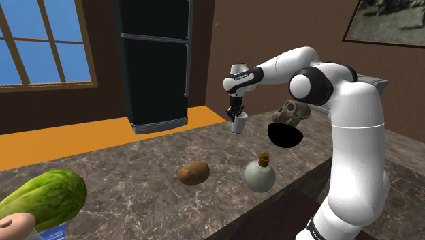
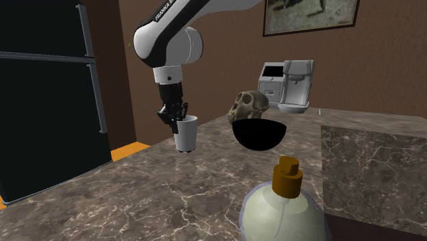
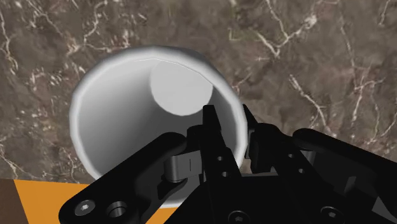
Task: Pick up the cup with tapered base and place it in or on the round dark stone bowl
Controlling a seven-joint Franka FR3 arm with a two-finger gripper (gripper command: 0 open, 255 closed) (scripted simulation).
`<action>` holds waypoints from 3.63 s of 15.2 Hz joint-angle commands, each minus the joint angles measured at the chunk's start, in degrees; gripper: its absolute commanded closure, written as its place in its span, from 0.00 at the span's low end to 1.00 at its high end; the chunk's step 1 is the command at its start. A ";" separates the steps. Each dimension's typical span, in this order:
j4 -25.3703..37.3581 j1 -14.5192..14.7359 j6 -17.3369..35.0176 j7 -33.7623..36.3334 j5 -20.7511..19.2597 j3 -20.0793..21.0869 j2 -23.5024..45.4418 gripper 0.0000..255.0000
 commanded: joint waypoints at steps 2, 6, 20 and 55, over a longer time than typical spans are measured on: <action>0.79 0.03 -1.30 -0.03 -0.11 -0.07 -0.53 1.00; 2.62 0.07 -3.98 -0.11 -0.29 -0.18 -1.41 1.00; 11.09 -0.07 -14.00 -0.61 -0.58 -0.45 -3.03 1.00; -15.86 -7.98 -17.99 -16.16 -10.98 -8.88 -37.26 1.00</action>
